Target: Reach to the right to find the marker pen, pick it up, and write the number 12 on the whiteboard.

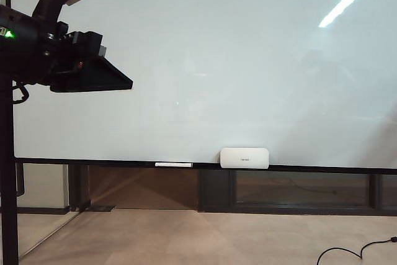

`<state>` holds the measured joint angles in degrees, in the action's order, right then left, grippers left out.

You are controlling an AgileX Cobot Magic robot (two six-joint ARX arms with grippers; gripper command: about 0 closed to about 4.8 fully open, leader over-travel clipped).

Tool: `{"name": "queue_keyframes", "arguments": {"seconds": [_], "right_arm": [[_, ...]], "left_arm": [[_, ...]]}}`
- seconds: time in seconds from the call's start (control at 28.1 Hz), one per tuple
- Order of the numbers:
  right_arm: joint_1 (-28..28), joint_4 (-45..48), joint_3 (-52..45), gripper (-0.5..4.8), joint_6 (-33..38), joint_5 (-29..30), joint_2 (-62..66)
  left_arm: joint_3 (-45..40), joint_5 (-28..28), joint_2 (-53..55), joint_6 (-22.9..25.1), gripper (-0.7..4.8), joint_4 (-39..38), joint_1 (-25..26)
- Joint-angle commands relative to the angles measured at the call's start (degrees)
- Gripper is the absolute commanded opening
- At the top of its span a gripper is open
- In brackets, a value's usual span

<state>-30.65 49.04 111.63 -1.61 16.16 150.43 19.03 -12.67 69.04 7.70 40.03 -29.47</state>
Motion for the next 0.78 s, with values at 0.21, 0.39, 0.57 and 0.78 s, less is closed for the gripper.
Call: {"name": "queue_keyframes", "arguments": {"seconds": [0.21,0.39,0.57,0.78], "right_arm": [[0.37,-3.72,5.75,2.30,0.11,-1.07,3.02],[0.35,-1.88,5.90,2.30,0.11,-1.07,3.06],[0.33,-1.14,5.90,2.30,0.22,-1.20,3.06],[0.37,-0.90,5.90,2.29,0.50,-1.20,3.06]], "left_arm": [[0.26,0.04,-0.07,-0.22,-0.05,0.83,-0.02],[0.31,0.68,-0.07,-0.22,-0.05,0.87,-0.04],[0.81,1.07,-0.07,-0.24,-0.05,0.76,-0.04],[0.98,1.07,-0.07,-0.22,-0.05,0.76,-0.04]]}}
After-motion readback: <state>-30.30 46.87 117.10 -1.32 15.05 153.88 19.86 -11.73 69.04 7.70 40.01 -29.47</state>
